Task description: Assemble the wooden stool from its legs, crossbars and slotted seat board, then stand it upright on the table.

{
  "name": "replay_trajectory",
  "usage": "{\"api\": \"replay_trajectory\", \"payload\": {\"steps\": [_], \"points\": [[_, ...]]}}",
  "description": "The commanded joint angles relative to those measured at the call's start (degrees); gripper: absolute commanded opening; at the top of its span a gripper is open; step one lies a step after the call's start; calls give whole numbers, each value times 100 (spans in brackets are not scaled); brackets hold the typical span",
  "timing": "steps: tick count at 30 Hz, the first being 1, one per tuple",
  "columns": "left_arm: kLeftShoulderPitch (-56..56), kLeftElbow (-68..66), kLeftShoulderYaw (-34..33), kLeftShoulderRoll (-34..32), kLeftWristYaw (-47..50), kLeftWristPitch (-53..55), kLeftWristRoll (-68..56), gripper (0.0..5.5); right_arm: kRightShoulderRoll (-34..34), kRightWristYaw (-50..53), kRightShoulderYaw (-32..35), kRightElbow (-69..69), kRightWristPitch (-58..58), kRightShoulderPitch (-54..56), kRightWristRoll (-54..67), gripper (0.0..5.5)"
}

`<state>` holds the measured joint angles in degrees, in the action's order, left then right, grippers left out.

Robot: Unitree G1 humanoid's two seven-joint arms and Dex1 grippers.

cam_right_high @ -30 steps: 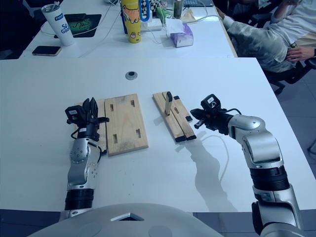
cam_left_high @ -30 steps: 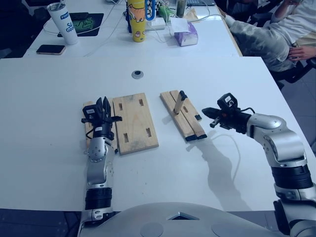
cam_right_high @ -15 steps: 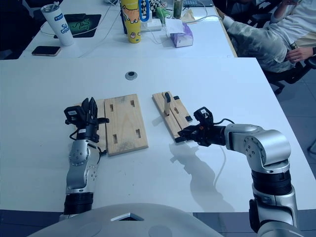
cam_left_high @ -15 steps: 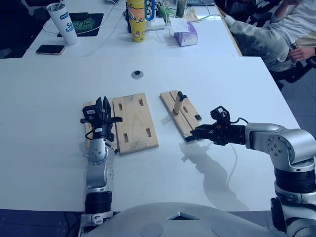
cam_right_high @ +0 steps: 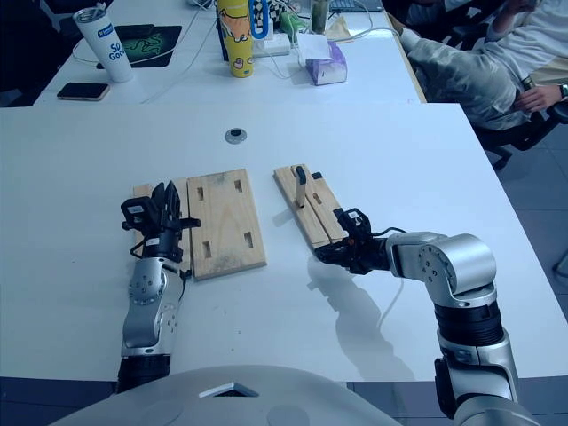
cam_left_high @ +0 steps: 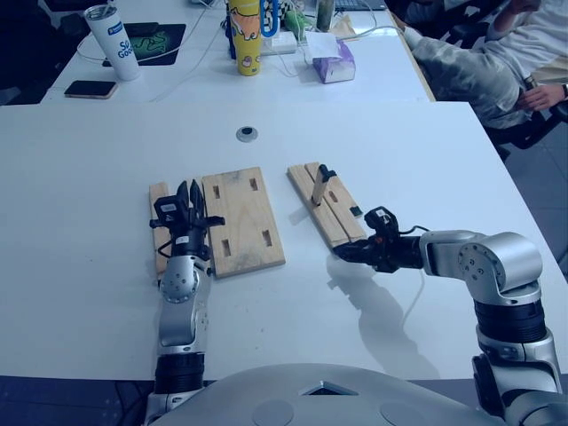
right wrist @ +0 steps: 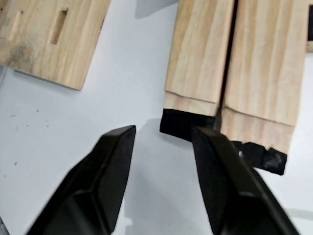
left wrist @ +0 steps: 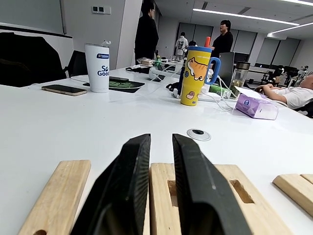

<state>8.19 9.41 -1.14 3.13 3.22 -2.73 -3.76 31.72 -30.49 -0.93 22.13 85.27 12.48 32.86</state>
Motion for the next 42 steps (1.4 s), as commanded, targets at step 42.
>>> {"api": "replay_trajectory", "payload": {"steps": [42], "points": [[-673,-433,-91,-199,-145,3,-13,82,-872,362,-1426,-2067,-3679,286,-1881,268]]}}
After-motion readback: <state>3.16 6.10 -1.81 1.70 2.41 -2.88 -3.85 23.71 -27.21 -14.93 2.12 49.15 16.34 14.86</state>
